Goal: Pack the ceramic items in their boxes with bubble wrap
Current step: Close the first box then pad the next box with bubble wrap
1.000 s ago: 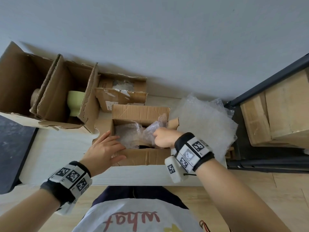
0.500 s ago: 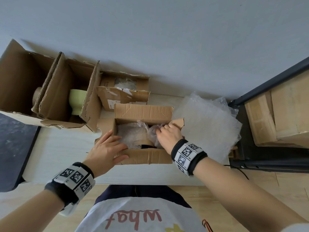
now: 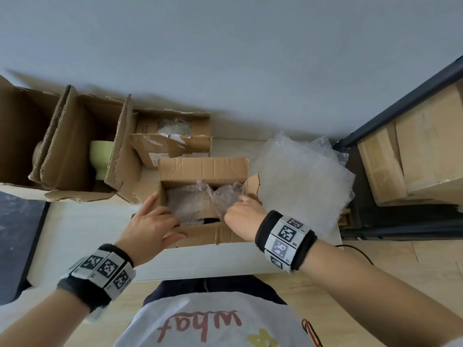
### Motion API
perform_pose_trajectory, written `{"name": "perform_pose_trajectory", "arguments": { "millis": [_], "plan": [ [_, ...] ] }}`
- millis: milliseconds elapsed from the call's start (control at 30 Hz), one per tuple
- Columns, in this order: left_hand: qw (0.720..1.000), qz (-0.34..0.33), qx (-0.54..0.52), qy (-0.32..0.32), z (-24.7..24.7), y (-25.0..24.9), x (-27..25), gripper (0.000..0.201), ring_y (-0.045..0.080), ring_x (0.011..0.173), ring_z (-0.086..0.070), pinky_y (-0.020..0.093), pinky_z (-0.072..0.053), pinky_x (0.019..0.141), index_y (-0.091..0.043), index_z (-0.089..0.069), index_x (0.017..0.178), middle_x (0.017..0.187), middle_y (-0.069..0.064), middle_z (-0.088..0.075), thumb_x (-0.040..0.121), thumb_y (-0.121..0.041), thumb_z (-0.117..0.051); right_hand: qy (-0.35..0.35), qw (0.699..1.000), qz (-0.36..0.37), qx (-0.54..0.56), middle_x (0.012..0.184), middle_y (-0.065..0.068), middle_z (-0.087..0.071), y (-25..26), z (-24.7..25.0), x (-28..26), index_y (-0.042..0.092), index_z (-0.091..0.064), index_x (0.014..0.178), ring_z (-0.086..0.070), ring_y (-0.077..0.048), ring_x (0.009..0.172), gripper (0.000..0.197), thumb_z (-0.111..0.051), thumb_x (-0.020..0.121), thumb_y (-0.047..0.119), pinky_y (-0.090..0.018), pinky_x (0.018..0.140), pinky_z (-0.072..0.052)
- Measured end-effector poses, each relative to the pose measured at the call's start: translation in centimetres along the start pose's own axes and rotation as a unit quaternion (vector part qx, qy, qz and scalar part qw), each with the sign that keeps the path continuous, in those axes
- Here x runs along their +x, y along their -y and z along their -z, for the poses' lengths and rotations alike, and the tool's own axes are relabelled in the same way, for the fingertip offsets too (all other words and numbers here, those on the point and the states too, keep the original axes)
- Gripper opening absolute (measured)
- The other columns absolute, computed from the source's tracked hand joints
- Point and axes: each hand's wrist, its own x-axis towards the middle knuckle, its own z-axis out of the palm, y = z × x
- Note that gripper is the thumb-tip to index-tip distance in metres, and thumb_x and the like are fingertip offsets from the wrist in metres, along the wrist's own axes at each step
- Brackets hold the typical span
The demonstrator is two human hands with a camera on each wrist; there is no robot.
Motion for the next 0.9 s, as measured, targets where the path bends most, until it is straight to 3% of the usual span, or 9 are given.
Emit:
{"name": "perform_pose_trajectory", "arguments": {
  "millis": [67,133,233,300,367,433,533,700,900],
  "plan": [
    [0.999,-0.011,0.031,0.021,0.2,0.2,0.2,0.077,0.014,0.094,-0.067,0.047,-0.013,0.112,-0.03,-0.072,0.079,0.077,-0.013,-0.069,0.093,-0.063,-0.003,-0.023,1.0,0.008,-0.012,0.107,-0.005,-0.067,0.1,0.4,-0.2,0.01,-0.067,0.103,-0.058,-0.024,0.107,0.027,-0.046,0.09,0.0,-0.041,0.11,-0.023],
    [0.998,-0.015,0.041,0.047,0.4,0.2,0.4,0.079,0.014,0.095,-0.066,0.048,-0.009,0.112,-0.03,-0.071,0.08,0.078,-0.013,-0.069,0.093,-0.062,0.0,-0.134,0.99,0.044,0.012,0.11,-0.006,-0.065,-0.4,0.2,-1.2,0.011,-0.066,0.107,-0.057,-0.024,0.11,0.032,-0.041,0.09,0.0,-0.041,0.113,-0.023],
    [0.995,-0.013,0.034,0.091,0.3,0.2,0.5,0.088,0.012,0.109,-0.06,0.047,0.006,0.114,-0.033,-0.07,0.091,0.089,-0.015,-0.068,0.086,-0.066,0.012,-0.389,0.909,0.061,0.137,0.108,-0.01,-0.067,-2.1,-0.9,-3.4,0.005,-0.064,0.112,-0.061,-0.024,0.1,0.039,-0.038,0.083,0.0,-0.037,0.099,-0.044],
    [0.995,-0.01,0.036,0.089,0.3,0.1,0.7,0.088,0.009,0.106,-0.06,0.045,0.005,0.114,-0.033,-0.068,0.089,0.086,-0.018,-0.066,0.085,-0.068,0.012,-0.473,0.855,-0.028,0.211,0.105,-0.008,-0.067,-4.1,-2.6,-4.7,0.005,-0.061,0.114,-0.063,-0.023,0.09,0.035,-0.049,0.083,-0.003,-0.028,0.081,-0.049],
    [0.997,0.001,0.041,0.066,0.8,-0.2,0.8,0.079,0.009,0.089,-0.065,0.044,-0.006,0.114,-0.032,-0.065,0.078,0.076,-0.017,-0.063,0.088,-0.068,0.004,-0.448,0.837,-0.135,0.283,0.108,-0.007,-0.065,-6.3,-4.8,-5.0,0.005,-0.058,0.118,-0.063,-0.023,0.092,0.031,-0.052,0.088,-0.003,-0.024,0.074,-0.048],
    [0.999,0.004,0.04,0.031,1.1,-0.5,0.7,0.074,0.012,0.076,-0.066,0.044,-0.019,0.111,-0.027,-0.065,0.075,0.073,-0.013,-0.061,0.091,-0.066,-0.004,-0.366,0.85,-0.217,0.31,0.123,-0.008,-0.059,-8.3,-7.4,-4.5,0.006,-0.053,0.127,-0.058,-0.023,0.109,0.034,-0.052,0.093,0.006,-0.029,0.087,-0.048],
    [0.998,0.011,0.049,0.025,1.2,-0.7,0.3,0.073,0.017,0.087,-0.068,0.049,-0.033,0.107,-0.022,-0.069,0.086,0.087,-0.005,-0.069,0.092,-0.063,-0.008,-0.256,0.885,-0.281,0.27,0.148,-0.011,-0.036,-9.8,-10.2,-3.3,0.01,-0.035,0.142,-0.037,-0.024,0.134,0.054,-0.056,0.093,0.021,-0.037,0.108,-0.034],
    [0.996,0.021,0.054,0.073,1.0,-0.9,-0.1,0.074,0.021,0.104,-0.065,0.049,-0.02,0.109,-0.026,-0.074,0.088,0.093,-0.009,-0.072,0.095,-0.06,-0.008,-0.184,0.884,-0.327,0.279,0.158,-0.01,-0.011,-10.0,-12.1,-1.3,0.013,-0.02,0.149,-0.02,-0.025,0.143,0.069,-0.059,0.092,0.024,-0.038,0.112,-0.027],
    [0.992,0.038,0.054,0.104,1.2,-1.3,0.3,0.074,0.021,0.103,-0.065,0.049,-0.016,0.108,-0.03,-0.072,0.081,0.088,-0.013,-0.071,0.096,-0.058,-0.005,-0.22,0.869,-0.341,0.282,0.151,-0.005,-0.029,-10.7,-12.8,-0.7,0.011,-0.047,0.131,-0.038,-0.023,0.13,0.043,-0.06,0.091,0.018,-0.035,0.097,-0.041]
  ]
}}
